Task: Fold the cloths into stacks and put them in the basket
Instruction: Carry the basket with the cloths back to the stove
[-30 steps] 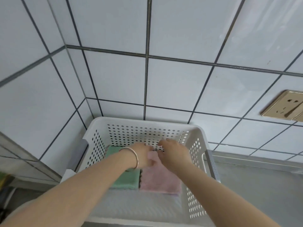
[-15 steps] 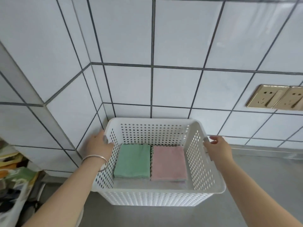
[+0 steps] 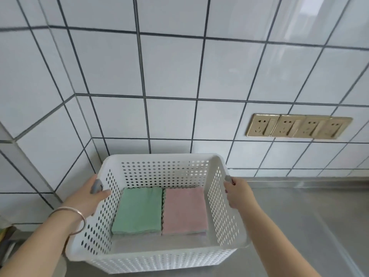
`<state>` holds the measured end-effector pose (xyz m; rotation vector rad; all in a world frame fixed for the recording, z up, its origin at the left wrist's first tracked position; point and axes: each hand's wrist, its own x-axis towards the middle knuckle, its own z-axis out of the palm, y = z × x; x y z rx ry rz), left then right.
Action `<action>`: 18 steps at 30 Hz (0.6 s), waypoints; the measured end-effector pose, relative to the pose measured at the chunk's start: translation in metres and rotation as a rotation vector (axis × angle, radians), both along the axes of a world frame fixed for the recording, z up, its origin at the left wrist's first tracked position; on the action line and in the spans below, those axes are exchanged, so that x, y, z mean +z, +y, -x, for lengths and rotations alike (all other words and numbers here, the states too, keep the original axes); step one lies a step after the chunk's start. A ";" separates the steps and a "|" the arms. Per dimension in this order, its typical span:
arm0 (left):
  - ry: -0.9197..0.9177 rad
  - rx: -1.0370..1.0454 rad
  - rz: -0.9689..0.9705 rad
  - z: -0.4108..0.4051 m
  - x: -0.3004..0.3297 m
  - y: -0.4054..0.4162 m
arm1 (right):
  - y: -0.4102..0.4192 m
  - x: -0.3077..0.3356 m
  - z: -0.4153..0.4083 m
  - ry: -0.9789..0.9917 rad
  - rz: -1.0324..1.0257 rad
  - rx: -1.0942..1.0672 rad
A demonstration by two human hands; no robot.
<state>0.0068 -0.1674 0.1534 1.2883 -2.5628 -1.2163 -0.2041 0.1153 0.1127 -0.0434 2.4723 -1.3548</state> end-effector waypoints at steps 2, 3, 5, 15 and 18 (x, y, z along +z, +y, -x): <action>0.087 -0.002 -0.057 -0.007 0.003 0.014 | 0.020 0.008 -0.007 0.026 -0.033 -0.021; 0.128 -0.001 -0.102 -0.009 0.007 0.019 | 0.030 0.009 -0.011 0.034 -0.025 -0.050; 0.154 -0.041 -0.155 -0.014 0.007 0.024 | 0.050 0.015 -0.029 0.039 -0.036 -0.094; 0.154 -0.371 -0.305 -0.028 -0.016 0.007 | 0.108 0.012 -0.186 0.046 -0.029 -0.471; 0.174 -0.544 -0.298 -0.039 -0.010 0.021 | 0.120 0.006 -0.262 0.025 0.001 -0.632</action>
